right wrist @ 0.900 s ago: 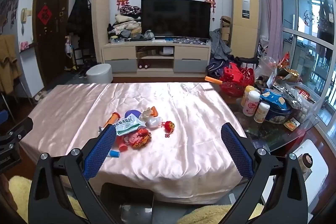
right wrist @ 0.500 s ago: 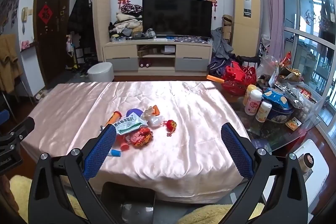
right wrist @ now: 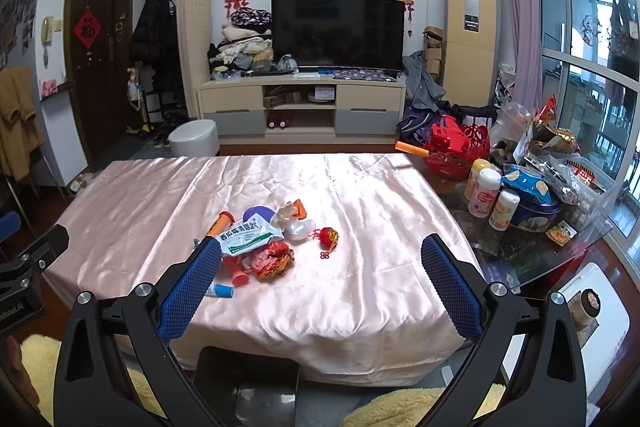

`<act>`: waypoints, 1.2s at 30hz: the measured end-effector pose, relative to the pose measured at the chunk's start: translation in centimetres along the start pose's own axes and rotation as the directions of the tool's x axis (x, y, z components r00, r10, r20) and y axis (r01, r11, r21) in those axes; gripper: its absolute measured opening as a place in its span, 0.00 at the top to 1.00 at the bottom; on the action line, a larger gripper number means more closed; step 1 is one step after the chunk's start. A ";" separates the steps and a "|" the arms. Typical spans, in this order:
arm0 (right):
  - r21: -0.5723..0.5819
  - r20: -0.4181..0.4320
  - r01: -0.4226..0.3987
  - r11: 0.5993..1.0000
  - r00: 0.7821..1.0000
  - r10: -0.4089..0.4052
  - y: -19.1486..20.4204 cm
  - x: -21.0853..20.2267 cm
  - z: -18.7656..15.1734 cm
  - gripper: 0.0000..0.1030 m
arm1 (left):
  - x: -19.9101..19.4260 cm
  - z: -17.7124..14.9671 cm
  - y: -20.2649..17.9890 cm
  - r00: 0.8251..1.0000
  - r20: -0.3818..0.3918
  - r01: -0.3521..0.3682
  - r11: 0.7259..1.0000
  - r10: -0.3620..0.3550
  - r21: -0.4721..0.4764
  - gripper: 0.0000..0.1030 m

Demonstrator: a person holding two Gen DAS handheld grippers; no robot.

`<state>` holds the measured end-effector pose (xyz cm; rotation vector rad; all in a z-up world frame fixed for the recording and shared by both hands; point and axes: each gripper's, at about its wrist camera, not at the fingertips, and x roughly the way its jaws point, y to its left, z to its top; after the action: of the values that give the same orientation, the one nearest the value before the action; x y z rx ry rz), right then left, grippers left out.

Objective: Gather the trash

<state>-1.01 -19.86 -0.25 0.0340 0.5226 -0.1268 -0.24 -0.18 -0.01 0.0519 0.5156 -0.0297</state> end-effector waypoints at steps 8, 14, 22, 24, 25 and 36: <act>0.001 0.000 -0.003 1.000 1.000 0.003 0.0 0.0 0.0 0.03 | -0.2 0.0 -0.1 1.000 0.002 0.000 1.000 0.000 0.001 0.08; -0.002 -0.003 -0.005 1.000 1.000 0.005 0.1 0.0 -0.1 0.03 | -0.4 0.1 0.0 1.000 0.003 0.000 1.000 0.000 -0.003 0.08; -0.003 -0.004 -0.005 1.000 1.000 0.005 0.2 0.0 -0.2 0.03 | -0.5 0.2 0.0 1.000 0.005 0.001 1.000 -0.001 -0.002 0.08; -0.004 -0.008 -0.005 1.000 1.000 0.005 0.2 0.0 -0.2 0.03 | -0.5 0.2 -0.1 1.000 0.005 0.002 1.000 -0.001 -0.003 0.08; -0.005 -0.009 -0.005 1.000 1.000 0.005 0.3 0.0 -0.2 0.03 | -0.5 0.2 0.0 1.000 0.005 0.002 1.000 -0.002 -0.003 0.08; -0.003 -0.011 -0.003 1.000 1.000 0.003 0.5 0.0 -0.3 0.03 | -0.6 0.2 0.3 1.000 0.005 0.001 1.000 -0.001 -0.010 0.08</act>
<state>-1.08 -19.39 -0.48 0.0323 0.5334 -0.1225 -0.66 0.17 0.49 0.0417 0.5106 -0.0286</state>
